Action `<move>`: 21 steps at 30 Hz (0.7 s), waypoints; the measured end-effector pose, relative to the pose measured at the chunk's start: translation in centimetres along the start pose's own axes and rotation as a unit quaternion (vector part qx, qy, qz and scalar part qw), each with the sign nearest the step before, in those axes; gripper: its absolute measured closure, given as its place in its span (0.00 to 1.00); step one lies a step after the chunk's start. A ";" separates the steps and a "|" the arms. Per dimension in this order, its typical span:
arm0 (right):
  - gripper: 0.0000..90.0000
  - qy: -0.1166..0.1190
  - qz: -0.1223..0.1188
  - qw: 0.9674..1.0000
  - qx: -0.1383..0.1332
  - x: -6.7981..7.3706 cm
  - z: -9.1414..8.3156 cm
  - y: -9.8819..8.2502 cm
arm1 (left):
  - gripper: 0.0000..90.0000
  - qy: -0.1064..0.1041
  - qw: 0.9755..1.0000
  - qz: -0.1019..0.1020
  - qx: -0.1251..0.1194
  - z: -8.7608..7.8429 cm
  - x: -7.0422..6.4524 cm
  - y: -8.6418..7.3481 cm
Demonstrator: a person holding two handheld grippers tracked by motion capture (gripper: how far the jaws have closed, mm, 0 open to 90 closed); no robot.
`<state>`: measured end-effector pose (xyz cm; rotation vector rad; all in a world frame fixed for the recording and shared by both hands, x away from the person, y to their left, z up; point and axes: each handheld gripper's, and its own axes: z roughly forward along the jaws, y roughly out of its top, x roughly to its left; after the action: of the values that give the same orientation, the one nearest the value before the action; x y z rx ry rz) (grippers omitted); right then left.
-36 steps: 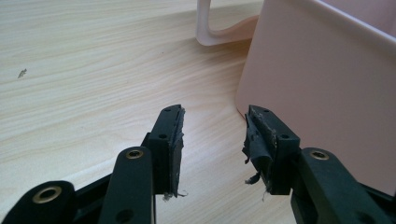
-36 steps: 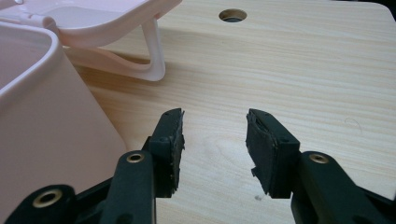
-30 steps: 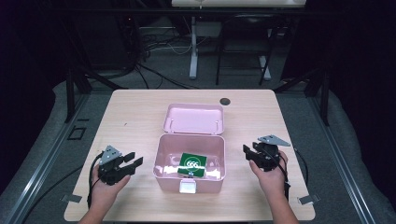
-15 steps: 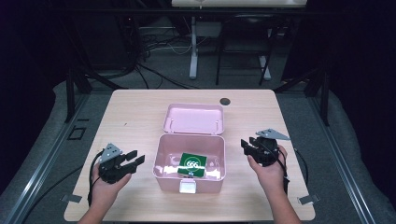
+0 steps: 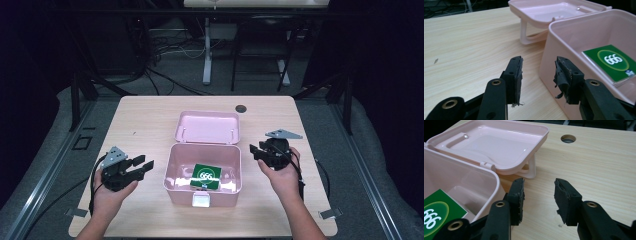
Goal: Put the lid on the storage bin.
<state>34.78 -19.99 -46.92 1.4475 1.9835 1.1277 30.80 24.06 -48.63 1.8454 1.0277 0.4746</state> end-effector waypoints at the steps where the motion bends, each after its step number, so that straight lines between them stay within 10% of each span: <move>1: 0.65 0.002 -0.002 1.000 -0.002 0.0 0.1 0.1 | 0.62 0.001 1.000 0.002 0.000 0.0 -0.2 0.4; 21: 0.64 0.039 0.015 0.998 0.046 0.2 1.9 5.4 | 0.72 -0.020 1.000 -0.010 0.009 0.8 -0.7 3.8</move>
<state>39.17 -18.43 -43.54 1.5048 2.0981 1.1358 32.62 22.23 -45.66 1.8516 1.0260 0.4147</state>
